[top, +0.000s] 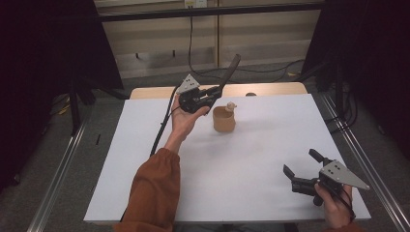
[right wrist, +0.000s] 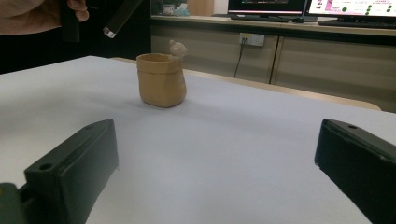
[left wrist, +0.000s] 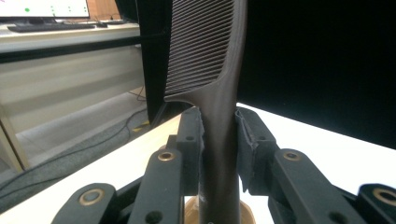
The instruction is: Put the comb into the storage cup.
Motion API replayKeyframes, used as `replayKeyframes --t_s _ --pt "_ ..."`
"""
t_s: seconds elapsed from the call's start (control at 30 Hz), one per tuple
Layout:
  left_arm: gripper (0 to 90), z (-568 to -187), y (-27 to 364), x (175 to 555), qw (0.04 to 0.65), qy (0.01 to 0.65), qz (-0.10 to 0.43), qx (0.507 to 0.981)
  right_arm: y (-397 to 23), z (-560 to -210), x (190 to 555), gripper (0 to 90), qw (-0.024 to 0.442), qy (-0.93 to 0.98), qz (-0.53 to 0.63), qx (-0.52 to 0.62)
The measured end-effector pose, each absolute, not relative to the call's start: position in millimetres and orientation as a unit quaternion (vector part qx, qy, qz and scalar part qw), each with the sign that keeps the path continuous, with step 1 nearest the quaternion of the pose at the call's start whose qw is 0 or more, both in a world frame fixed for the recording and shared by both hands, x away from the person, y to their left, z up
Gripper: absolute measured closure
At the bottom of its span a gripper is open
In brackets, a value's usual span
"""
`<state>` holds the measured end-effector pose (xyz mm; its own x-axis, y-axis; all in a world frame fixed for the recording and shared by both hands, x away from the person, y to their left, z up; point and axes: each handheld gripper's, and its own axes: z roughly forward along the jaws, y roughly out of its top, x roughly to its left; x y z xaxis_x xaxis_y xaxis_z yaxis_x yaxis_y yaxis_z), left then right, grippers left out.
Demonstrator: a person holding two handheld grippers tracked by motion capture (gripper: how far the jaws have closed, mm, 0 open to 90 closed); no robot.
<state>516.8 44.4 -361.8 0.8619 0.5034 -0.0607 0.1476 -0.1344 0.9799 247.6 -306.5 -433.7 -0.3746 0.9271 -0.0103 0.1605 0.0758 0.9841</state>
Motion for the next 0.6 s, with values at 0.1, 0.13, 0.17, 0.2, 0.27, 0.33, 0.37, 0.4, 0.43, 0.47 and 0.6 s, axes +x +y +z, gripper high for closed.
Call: replayKeyframes --t_s 0.1,0.13,0.17,0.2,0.27,0.33,0.37,0.4,0.43,0.47,0.6 --pt "73.0 -366.9 38.9 516.7 0.618 0.218 0.141 0.742 -307.1 -433.5 247.5 0.0 0.361 0.637 0.530 0.428" --pt "73.0 -368.1 36.9 516.6 0.616 0.216 0.142 0.744 -307.3 -433.4 247.4 0.0 0.361 0.637 0.529 0.429" --pt "72.9 -368.9 35.2 516.8 0.619 0.216 0.144 0.741 -307.4 -433.5 247.4 0.0 0.361 0.636 0.529 0.430" --pt "73.0 -369.0 34.6 517.4 0.621 0.215 0.141 0.740 -307.4 -433.4 247.2 0.0 0.361 0.636 0.530 0.430" --pt "73.0 -368.7 31.5 518.4 0.624 0.212 0.137 0.739 -307.4 -433.3 247.1 0.0 0.361 0.638 0.530 0.427" --pt "73.0 -368.0 28.7 519.2 0.620 0.207 0.145 0.743 -307.4 -433.4 247.0 0.0 0.361 0.637 0.529 0.429" --pt "73.0 -368.0 27.6 519.8 0.621 0.206 0.145 0.742 -307.4 -433.4 247.0 0.0 0.361 0.637 0.529 0.429" --pt "72.9 -368.0 26.4 521.3 0.624 0.205 0.144 0.740 -307.4 -433.4 247.0 0.0 0.359 0.636 0.530 0.430" --pt "73.0 -368.3 25.3 522.6 0.626 0.206 0.143 0.738 -307.4 -433.3 246.7 0.0 0.359 0.636 0.530 0.431" --pt "73.0 -368.7 24.2 523.3 0.627 0.209 0.143 0.737 -307.4 -433.3 246.7 0.0 0.359 0.636 0.530 0.430" --pt "73.0 -373.1 17.0 526.8 0.627 0.211 0.142 0.737 -307.3 -433.2 246.3 0.0 0.359 0.637 0.531 0.428"
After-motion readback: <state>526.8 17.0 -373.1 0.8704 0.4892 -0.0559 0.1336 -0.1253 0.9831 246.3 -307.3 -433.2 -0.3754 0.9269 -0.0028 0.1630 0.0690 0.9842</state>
